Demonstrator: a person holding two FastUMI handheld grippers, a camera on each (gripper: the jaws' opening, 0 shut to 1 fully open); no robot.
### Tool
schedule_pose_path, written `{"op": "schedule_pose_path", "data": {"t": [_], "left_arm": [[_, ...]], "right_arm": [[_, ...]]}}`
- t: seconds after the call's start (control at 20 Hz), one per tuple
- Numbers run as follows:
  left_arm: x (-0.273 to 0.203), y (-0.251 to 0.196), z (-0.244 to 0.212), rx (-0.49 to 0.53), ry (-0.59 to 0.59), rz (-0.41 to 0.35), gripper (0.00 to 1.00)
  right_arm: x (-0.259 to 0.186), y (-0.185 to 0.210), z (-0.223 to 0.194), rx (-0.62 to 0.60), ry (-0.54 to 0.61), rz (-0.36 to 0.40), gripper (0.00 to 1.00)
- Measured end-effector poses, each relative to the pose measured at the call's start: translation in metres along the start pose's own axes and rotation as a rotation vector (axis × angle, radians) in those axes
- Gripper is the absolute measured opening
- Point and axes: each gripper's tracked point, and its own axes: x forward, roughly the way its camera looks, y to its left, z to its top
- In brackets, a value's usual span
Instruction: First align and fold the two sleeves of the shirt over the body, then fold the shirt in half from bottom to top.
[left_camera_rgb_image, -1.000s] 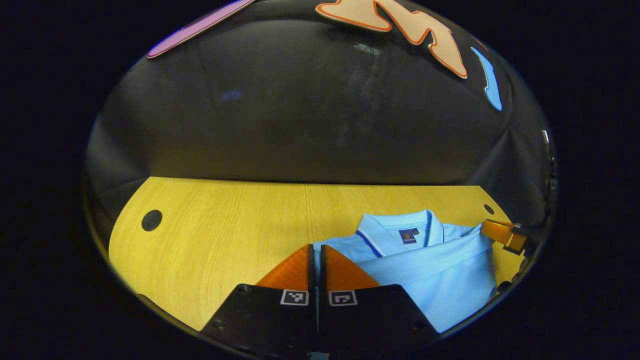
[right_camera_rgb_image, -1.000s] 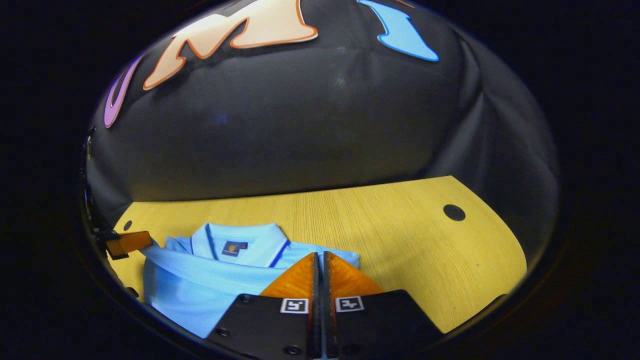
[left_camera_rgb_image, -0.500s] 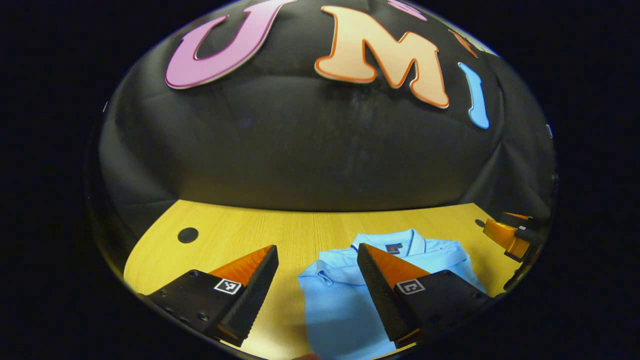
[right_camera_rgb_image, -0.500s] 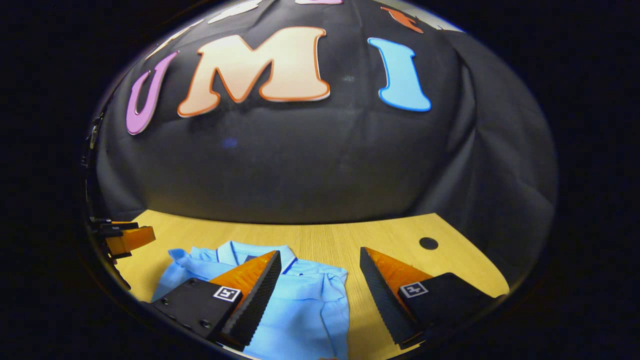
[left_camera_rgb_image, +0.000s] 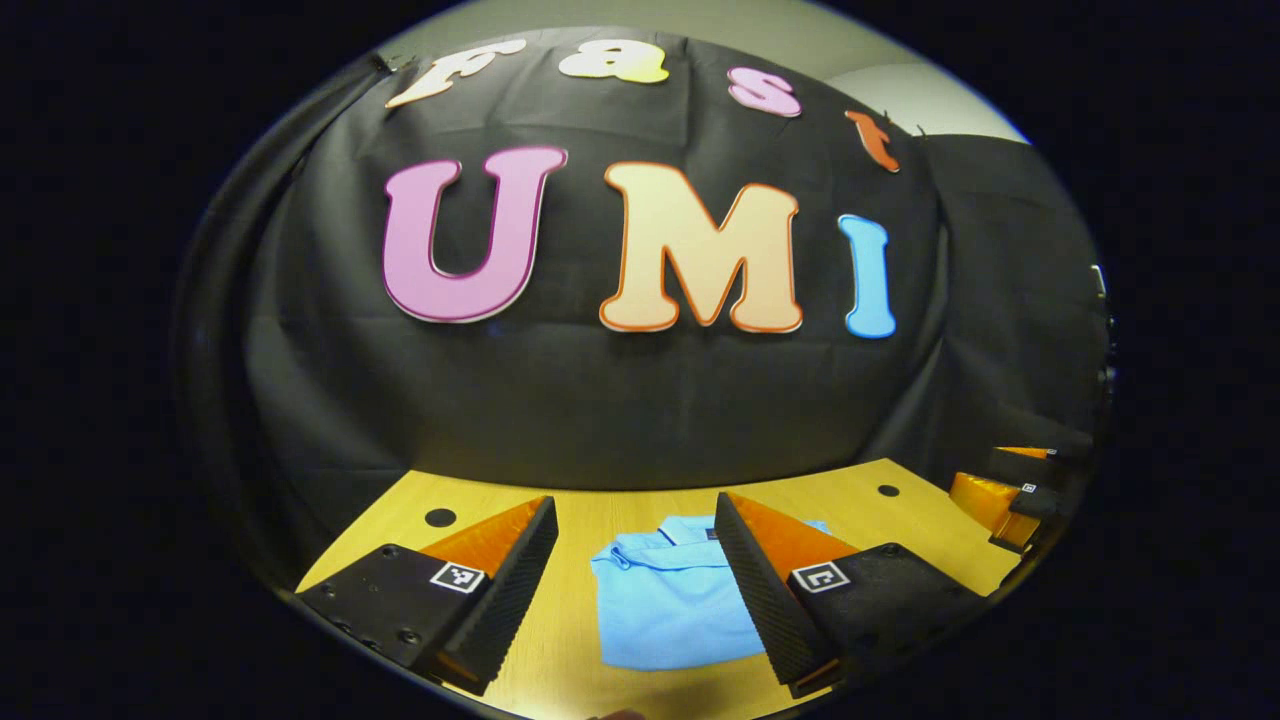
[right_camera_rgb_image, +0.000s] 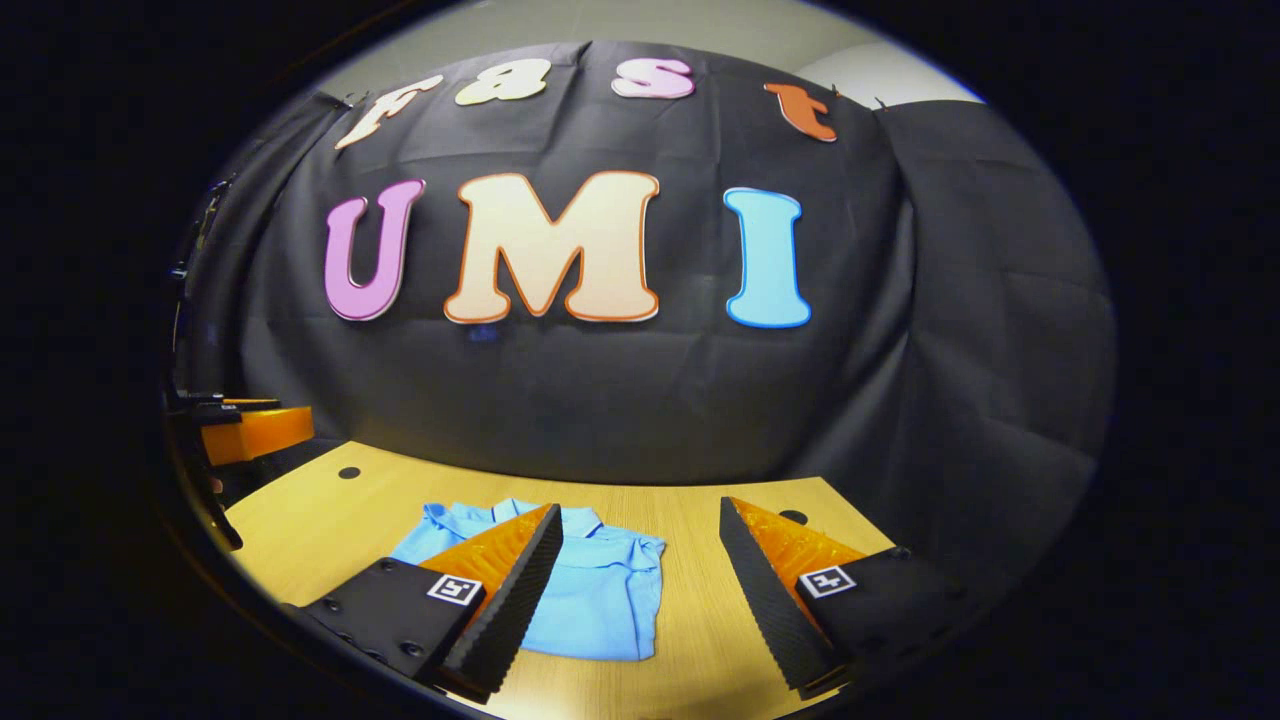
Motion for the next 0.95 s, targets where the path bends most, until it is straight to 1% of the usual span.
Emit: {"op": "schedule_pose_path", "data": {"t": [0.1,0.2,0.4,0.55,0.65,0.75,0.95], "left_arm": [[-0.028,-0.006,0.008,0.006,-0.018,0.0,0.94],[-0.051,-0.009,0.013,0.017,-0.03,0.011,0.95],[-0.09,-0.013,0.016,0.029,-0.042,0.032,0.95],[-0.114,-0.011,0.025,0.033,-0.062,0.044,0.95],[-0.125,-0.01,0.032,0.038,-0.077,0.047,0.95],[-0.131,-0.008,0.038,0.049,-0.087,0.052,0.95],[-0.137,-0.007,0.049,0.049,-0.116,0.047,0.94]], "right_arm": [[-0.028,0.004,0.013,0.016,-0.025,0.017,0.99],[-0.054,0.006,0.021,0.02,-0.044,0.031,0.99],[-0.091,0.011,0.029,0.03,-0.075,0.048,0.99],[-0.109,0.012,0.029,0.048,-0.064,0.053,0.99],[-0.115,0.011,0.036,0.064,-0.076,0.052,0.99],[-0.119,0.006,0.045,0.062,-0.107,0.04,0.99],[-0.125,0.008,0.057,0.052,-0.133,0.048,0.99]]}}
